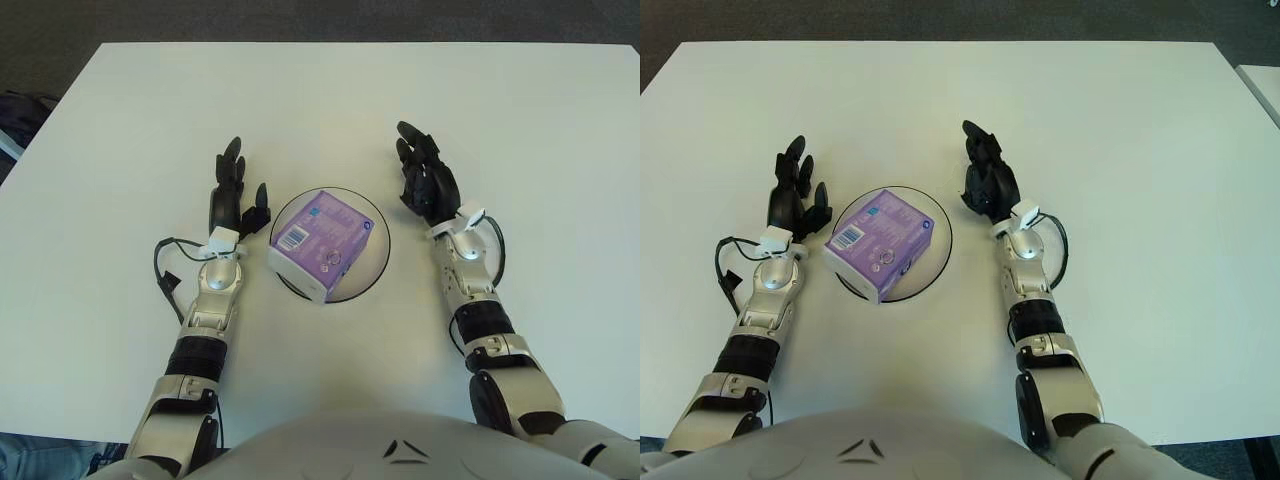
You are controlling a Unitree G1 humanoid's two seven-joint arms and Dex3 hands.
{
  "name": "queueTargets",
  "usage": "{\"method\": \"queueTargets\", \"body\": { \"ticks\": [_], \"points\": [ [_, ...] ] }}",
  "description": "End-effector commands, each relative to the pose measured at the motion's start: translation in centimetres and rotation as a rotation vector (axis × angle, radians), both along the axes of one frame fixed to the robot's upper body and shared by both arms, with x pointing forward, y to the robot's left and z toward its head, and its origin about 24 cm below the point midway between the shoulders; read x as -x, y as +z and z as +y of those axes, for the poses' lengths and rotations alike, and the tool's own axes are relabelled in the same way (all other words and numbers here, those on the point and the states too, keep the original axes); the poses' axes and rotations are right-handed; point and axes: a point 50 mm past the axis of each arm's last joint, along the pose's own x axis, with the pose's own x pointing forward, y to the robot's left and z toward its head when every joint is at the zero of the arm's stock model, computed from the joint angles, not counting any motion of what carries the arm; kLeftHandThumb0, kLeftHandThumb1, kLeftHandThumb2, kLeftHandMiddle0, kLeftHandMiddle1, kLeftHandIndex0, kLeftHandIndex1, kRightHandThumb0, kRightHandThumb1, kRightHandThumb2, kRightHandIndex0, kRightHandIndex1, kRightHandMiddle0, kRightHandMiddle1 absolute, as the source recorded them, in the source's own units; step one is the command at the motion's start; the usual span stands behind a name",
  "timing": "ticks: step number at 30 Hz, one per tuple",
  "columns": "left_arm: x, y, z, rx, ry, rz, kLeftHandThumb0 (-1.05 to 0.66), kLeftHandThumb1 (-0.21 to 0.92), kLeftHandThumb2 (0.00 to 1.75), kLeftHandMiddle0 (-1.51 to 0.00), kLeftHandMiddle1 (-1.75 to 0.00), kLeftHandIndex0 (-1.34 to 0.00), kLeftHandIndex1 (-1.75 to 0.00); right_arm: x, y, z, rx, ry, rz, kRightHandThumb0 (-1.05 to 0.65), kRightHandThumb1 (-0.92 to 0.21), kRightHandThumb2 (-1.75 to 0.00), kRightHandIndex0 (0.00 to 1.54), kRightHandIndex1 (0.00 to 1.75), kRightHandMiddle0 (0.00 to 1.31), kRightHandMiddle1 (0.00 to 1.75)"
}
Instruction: Put the tissue paper into the plate.
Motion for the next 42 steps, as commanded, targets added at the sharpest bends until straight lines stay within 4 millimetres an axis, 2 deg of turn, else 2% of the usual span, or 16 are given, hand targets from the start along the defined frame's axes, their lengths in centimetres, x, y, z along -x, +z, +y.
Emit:
{"method": "queueTargets", "body": {
  "ticks": [1, 12, 22, 31, 42],
  "points": [
    [5.2, -8.1, -0.1, 0.016, 0.041, 0.361, -0.64, 0.92, 0.72, -0.32, -0.03, 0.00, -0.56, 1.1, -0.2, -0.8, 0.011, -0.059, -0.027, -0.84, -0.92, -0.91, 0.13, 0.00, 0.00, 0.47],
    [5.2, -8.1, 0.0, 0.015, 0.036, 0.355, -0.65, 0.92, 0.72, -0.32, -0.03, 0.00, -0.56, 2.6, -1.2, -1.9, 0.061, -0.143, 0.000, -0.82, -0.92, -0.93, 0.14, 0.01, 0.00, 0.46],
    [5.2, -8.1, 0.0, 0.026, 0.038, 0.353, -0.63, 0.92, 0.72, -0.33, -0.03, 0.00, -0.59, 3.4, -2.3, -3.3, 0.077, -0.218, 0.020, -0.71, -0.92, -0.90, 0.16, 0.01, 0.00, 0.46],
    [5.2, -8.1, 0.0, 0.022, 0.036, 0.355, -0.64, 0.92, 0.72, -0.33, -0.02, 0.00, -0.59, 4.0, -2.9, -3.3, 0.063, -0.242, 0.030, -0.66, -0.92, -0.77, 0.19, 0.02, 0.00, 0.51],
    [5.1, -8.0, -0.1, 0.028, 0.030, 0.352, -0.63, 0.92, 0.72, -0.34, -0.02, 0.00, -0.59, 4.9, -3.5, -3.1, 0.057, -0.259, 0.107, -0.63, -0.91, -0.44, 0.23, 0.02, 0.00, 0.59]
  ]
}}
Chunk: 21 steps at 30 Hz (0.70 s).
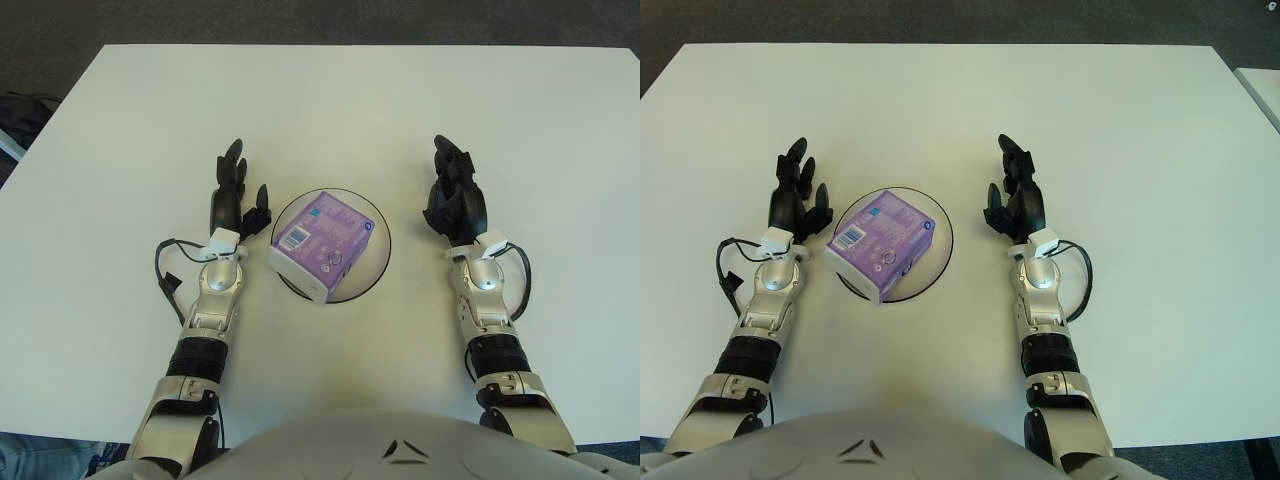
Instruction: Put the tissue paper into the plate.
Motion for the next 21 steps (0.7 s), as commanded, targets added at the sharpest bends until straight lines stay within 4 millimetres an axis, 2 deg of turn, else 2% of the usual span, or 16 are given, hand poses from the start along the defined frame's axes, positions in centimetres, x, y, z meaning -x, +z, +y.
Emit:
{"method": "queueTargets", "body": {
  "ticks": [1, 11, 21],
  "points": [
    [5.03, -7.89, -0.07, 0.023, 0.030, 0.347, -0.63, 0.92, 0.72, -0.34, -0.02, 0.00, -0.59, 1.88, -2.94, -0.34, 0.023, -0.033, 0.152, -0.62, -0.91, -0.43, 0.23, 0.02, 0.00, 0.59],
    [5.01, -7.82, -0.17, 0.029, 0.028, 0.345, -0.63, 0.92, 0.71, -0.34, -0.02, 0.00, -0.58, 2.38, -3.23, -0.03, 0.077, -0.099, 0.255, -0.54, -0.84, -0.38, 0.32, 0.05, 0.00, 0.64],
    [5.04, -7.78, -0.20, 0.028, 0.027, 0.345, -0.64, 0.92, 0.71, -0.34, -0.02, 0.00, -0.59, 2.81, -3.16, 0.43, 0.116, -0.144, 0.359, -0.57, -0.83, -0.39, 0.40, 0.08, 0.00, 0.69]
  ]
}}
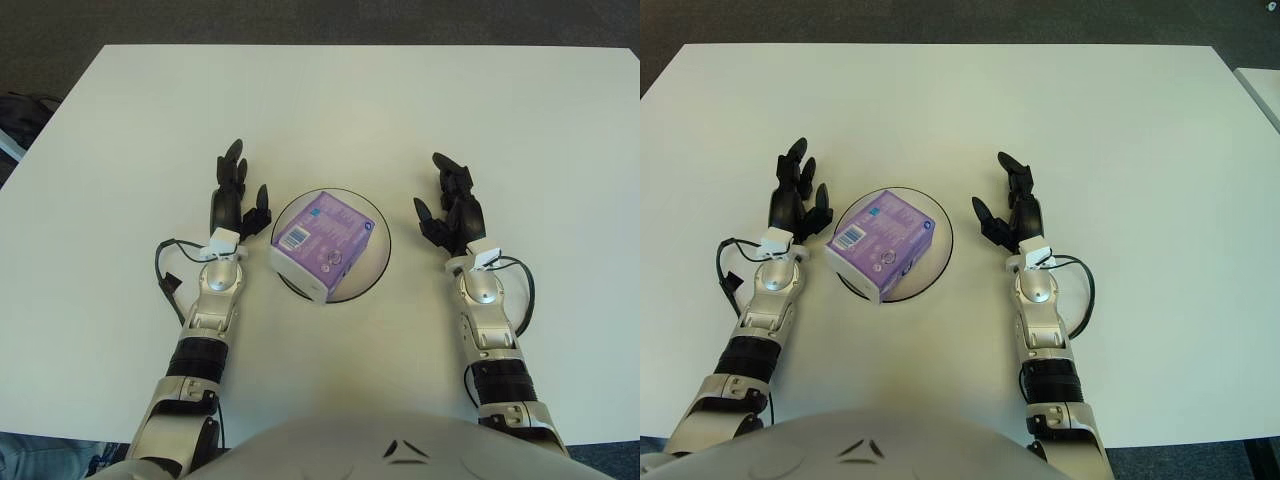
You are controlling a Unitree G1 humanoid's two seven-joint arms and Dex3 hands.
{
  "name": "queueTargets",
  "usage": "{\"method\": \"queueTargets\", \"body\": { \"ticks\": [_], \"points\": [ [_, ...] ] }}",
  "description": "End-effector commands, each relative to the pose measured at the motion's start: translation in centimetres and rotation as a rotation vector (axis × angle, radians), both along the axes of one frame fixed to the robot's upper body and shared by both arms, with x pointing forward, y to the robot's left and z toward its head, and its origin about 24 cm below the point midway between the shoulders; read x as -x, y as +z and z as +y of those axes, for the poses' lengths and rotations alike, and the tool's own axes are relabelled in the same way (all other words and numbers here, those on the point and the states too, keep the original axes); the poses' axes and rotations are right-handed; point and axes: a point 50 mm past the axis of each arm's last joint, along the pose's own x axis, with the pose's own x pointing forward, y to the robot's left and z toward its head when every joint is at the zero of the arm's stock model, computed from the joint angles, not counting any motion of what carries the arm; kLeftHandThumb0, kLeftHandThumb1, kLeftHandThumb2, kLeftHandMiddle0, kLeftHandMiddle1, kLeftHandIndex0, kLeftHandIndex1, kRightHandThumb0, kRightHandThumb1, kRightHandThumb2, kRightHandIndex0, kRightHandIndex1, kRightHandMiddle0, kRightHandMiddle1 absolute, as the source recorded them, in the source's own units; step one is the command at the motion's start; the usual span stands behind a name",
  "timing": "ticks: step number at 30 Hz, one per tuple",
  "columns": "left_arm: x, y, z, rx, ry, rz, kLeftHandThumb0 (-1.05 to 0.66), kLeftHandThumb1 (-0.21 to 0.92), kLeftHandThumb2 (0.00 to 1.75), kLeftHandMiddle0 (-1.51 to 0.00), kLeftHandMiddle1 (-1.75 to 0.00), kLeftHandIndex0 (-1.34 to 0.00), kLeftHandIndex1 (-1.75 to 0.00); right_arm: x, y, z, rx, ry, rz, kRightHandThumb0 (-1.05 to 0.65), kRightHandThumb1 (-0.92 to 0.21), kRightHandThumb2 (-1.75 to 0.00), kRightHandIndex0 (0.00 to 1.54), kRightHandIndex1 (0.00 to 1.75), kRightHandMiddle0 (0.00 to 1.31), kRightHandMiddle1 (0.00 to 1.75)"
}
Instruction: Put the tissue paper into the plate.
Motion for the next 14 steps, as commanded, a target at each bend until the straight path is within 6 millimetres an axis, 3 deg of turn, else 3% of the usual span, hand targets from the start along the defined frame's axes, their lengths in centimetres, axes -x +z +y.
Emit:
{"method": "queueTargets", "body": {
  "ticks": [1, 14],
  "points": [
    [5.03, -7.77, -0.19, 0.026, 0.028, 0.344, -0.64, 0.92, 0.71, -0.34, -0.02, 0.00, -0.59, 1.38, -2.90, -0.21, 0.016, -0.044, 0.197, -0.57, -0.83, -0.39, 0.40, 0.08, 0.00, 0.70],
    [5.09, -7.73, -0.14, 0.028, 0.033, 0.342, -0.63, 0.92, 0.71, -0.35, -0.02, 0.00, -0.60, 1.47, -2.43, 0.13, 0.097, -0.045, 0.269, -0.67, -0.92, -0.35, 0.44, 0.08, 0.00, 0.77]
  ]
}}
